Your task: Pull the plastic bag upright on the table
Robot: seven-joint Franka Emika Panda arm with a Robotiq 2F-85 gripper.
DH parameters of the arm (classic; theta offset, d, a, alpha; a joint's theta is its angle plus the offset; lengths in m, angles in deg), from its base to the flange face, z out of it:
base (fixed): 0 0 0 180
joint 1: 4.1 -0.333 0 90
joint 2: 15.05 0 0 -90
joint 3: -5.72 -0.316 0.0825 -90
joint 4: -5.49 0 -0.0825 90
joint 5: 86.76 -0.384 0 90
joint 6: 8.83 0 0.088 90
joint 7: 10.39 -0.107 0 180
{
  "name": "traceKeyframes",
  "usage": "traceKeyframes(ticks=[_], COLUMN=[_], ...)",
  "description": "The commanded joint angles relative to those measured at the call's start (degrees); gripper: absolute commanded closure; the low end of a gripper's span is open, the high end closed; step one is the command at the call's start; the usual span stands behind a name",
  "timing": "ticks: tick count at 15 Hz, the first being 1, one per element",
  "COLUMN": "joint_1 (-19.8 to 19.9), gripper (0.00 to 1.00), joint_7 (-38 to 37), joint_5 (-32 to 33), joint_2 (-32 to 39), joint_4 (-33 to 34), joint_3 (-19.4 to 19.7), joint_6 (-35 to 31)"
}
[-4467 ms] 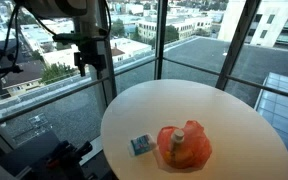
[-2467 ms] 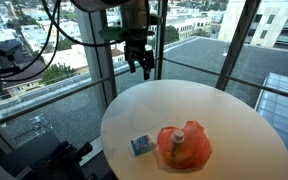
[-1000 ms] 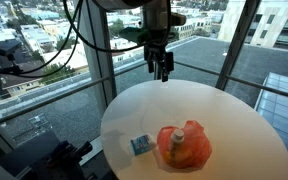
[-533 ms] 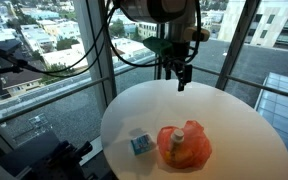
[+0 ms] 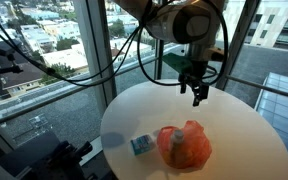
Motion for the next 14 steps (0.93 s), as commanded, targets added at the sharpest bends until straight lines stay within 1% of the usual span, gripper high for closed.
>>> traceKeyframes(ticks=[1,6,14], joint_1=[0.42,-0.09,-1.03], gripper=[0.0,0.0,0.0], joint_7=[1.24,1.63,2.01], joint_5=[0.76,3.71,9.51], joint_2=[4.77,8.91,12.89], joint_4=[5.06,6.43,6.32], joint_3=[0.33,0.81,0.98], joint_6=[1.94,1.81,0.28])
